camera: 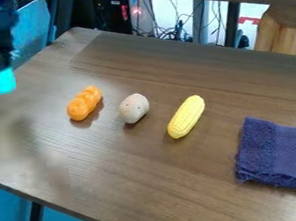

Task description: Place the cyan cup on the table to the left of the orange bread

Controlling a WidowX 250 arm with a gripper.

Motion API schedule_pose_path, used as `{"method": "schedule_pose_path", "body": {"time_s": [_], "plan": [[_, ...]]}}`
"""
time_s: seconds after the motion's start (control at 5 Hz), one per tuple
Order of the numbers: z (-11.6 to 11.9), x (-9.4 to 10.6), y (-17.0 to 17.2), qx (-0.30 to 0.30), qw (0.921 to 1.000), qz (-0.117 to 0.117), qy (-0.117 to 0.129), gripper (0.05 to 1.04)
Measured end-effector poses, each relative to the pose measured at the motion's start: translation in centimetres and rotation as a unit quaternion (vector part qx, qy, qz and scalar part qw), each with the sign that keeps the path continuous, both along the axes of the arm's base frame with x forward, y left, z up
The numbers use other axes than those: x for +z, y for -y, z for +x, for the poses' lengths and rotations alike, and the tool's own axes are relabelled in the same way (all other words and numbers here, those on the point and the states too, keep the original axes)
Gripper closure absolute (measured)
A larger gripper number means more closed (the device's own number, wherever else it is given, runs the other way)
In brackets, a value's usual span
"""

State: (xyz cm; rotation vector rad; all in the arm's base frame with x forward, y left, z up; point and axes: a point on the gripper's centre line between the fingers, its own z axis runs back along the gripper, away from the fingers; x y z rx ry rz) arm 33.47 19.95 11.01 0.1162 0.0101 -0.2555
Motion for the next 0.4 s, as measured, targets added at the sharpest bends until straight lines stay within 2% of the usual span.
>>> {"method": "schedule_pose_path", "body": {"time_s": [0.2,0.4], "plan": [[2.0,-1.9,2.0,-0.026,0.9995,-0.006,-0.018,0.988],[3.3,-3.7,1.8,-0.025,0.9992,-0.010,-0.030,0.988]]}}
